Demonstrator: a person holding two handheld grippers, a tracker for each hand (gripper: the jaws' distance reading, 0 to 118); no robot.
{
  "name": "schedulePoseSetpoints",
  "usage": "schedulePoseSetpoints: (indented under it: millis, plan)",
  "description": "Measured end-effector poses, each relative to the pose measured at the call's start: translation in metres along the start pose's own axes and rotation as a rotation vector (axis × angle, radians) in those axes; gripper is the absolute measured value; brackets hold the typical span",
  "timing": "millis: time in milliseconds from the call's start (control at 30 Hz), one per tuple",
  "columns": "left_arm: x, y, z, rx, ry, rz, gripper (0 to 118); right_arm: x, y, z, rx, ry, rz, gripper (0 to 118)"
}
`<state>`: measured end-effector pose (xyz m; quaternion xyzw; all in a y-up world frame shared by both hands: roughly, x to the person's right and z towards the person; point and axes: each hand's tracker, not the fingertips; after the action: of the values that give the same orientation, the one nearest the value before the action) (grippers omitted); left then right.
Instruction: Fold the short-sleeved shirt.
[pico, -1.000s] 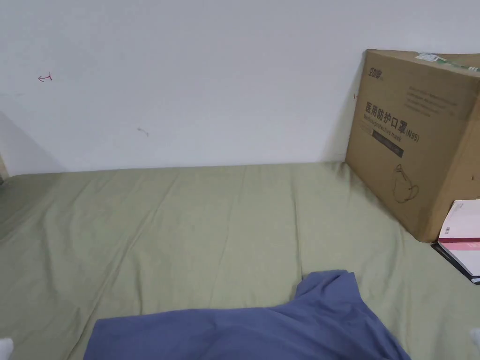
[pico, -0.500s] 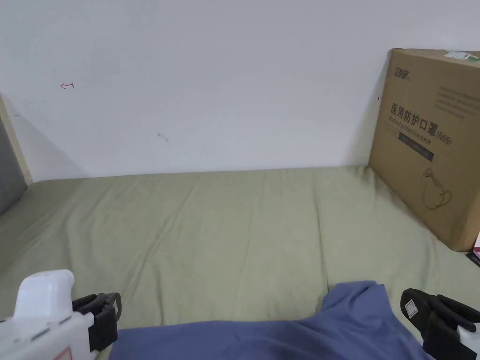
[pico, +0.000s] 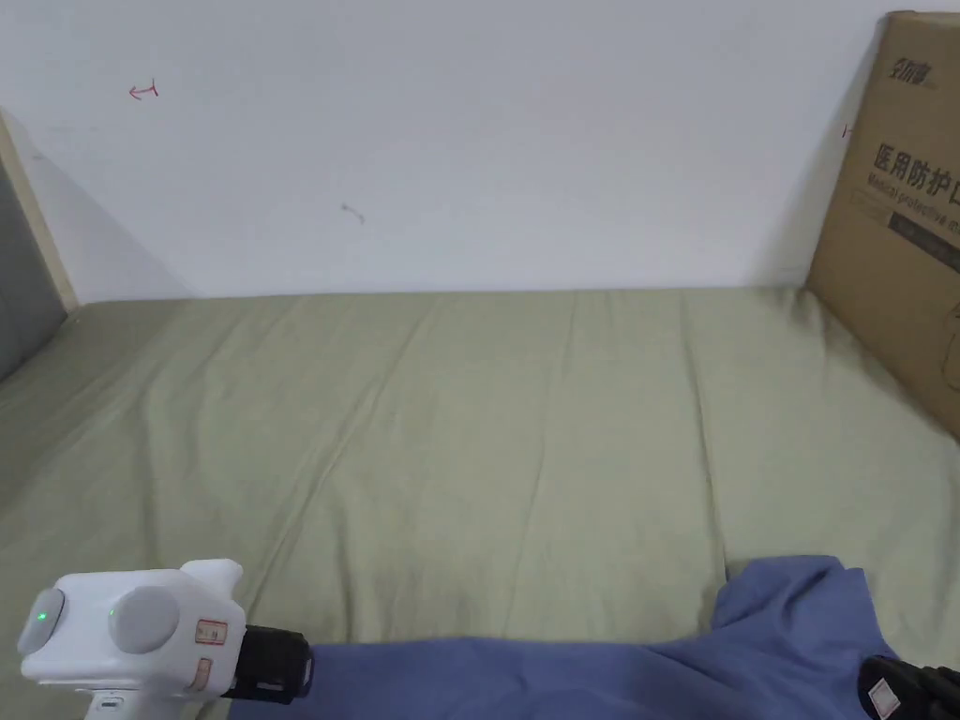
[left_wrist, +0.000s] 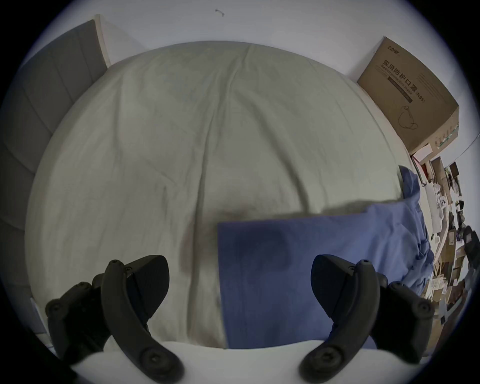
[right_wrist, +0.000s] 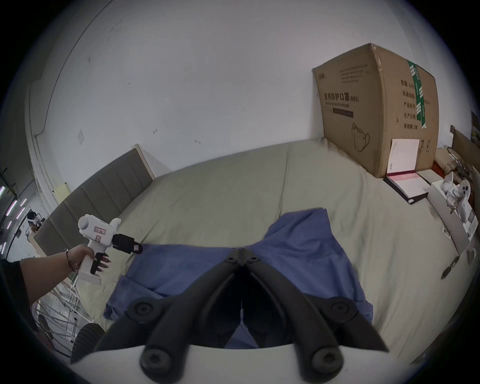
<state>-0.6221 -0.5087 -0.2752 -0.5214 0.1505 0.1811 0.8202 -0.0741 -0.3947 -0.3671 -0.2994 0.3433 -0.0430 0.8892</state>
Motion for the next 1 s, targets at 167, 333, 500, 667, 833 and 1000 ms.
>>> schedulePoseSetpoints:
  millis: [167,333,500,667,833,1000]
  plan:
    - [-0.003,0.004,-0.049,-0.064,0.047,0.002,118,0.004,-0.006,-0.009,-0.041,-0.003,-0.009,0]
    - [0.002,0.014,-0.014,-0.08,0.082,-0.016,118,0.009,-0.013,-0.016,-0.076,-0.009,-0.015,0]
    - [0.011,0.003,0.002,-0.022,0.054,-0.097,91,0.026,-0.014,-0.031,-0.108,-0.006,-0.052,0]
    - [0.012,-0.005,0.036,0.091,0.022,-0.141,1,0.054,0.015,-0.063,-0.128,-0.036,-0.034,0]
    - [0.025,-0.009,0.07,0.205,0.02,-0.143,1,0.102,0.064,-0.116,-0.167,-0.091,-0.061,0]
    - [0.045,-0.022,0.1,0.234,0.01,-0.137,1,0.152,0.073,-0.21,-0.501,-0.34,-0.045,114]
